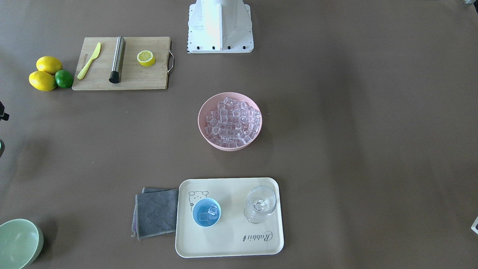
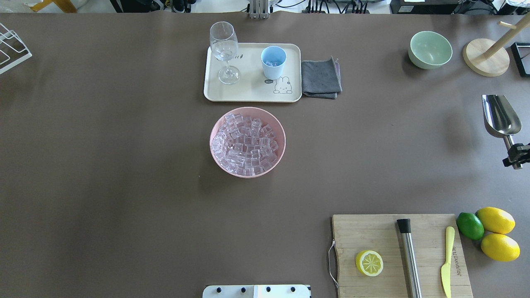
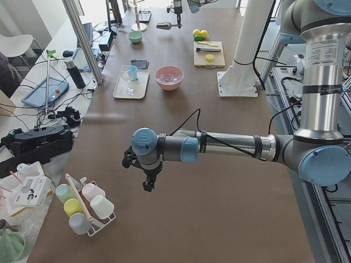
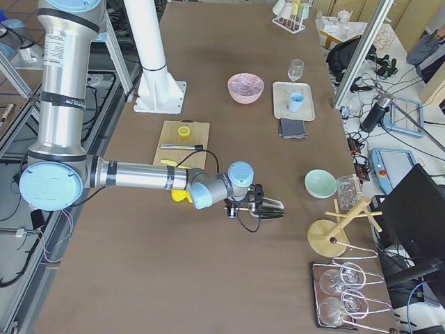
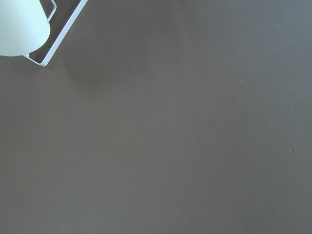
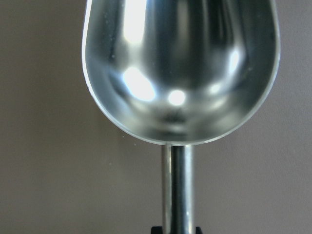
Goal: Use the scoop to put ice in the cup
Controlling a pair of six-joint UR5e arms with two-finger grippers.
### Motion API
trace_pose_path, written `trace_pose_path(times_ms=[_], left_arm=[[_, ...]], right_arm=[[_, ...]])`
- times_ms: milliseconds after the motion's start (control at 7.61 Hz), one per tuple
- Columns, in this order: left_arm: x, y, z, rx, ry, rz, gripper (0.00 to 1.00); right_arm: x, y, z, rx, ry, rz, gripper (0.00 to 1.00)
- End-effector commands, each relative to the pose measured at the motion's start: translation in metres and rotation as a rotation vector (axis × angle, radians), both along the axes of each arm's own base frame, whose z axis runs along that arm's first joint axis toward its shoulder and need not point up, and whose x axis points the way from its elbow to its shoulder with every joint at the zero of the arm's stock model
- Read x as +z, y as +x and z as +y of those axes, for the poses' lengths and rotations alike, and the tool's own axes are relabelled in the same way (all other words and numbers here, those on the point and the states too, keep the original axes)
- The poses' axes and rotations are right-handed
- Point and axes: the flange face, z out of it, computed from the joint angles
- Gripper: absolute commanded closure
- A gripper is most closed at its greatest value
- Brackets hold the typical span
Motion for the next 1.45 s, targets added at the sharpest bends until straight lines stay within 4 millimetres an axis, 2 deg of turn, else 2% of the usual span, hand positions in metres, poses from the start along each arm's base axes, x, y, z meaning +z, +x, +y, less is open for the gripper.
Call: trace_pose_path(times_ms=[0,131,526,657,789,920,1052,1183,1315], left_arm=[[-0.001,0.000,0.000,0.001,0.002,0.000,0.01],[-0.001,0.000,0.000,0.000,0.001,0.000,0.01],[-0.001,0.000,0.000,0.000,0.001,0.000,0.01],[-0.001,0.000,0.000,0.000,0.001,0.000,0.01],[-0.001,0.000,0.000,0.000,0.001,0.000,0.01],[-0.001,0.000,0.000,0.000,0.001,0.000,0.01],[-0.001,0.000,0.000,0.000,0.001,0.000,0.01],[-0.001,0.000,0.000,0.000,0.001,0.000,0.01],[-0.001,0.000,0.000,0.000,0.001,0.000,0.01]], right_arm=[[0.005,-0.002,0.006,-0.019,-0.002,0.000,1.00],[0.008,-0.001,0.006,-0.025,-0.001,0.002,1.00],[0.009,-0.002,0.005,-0.027,-0.048,0.020,0.42],[0.007,-0.001,0.006,-0.026,-0.043,0.018,0.08],[0.001,0.001,0.010,-0.039,-0.021,0.012,0.00],[-0.007,0.005,0.014,-0.042,-0.009,0.006,0.00],[-0.010,0.021,0.017,-0.059,0.023,0.010,0.00],[-0.014,0.051,0.014,-0.076,0.049,0.022,0.00],[-0.008,0.101,0.013,-0.098,0.062,0.032,0.00]])
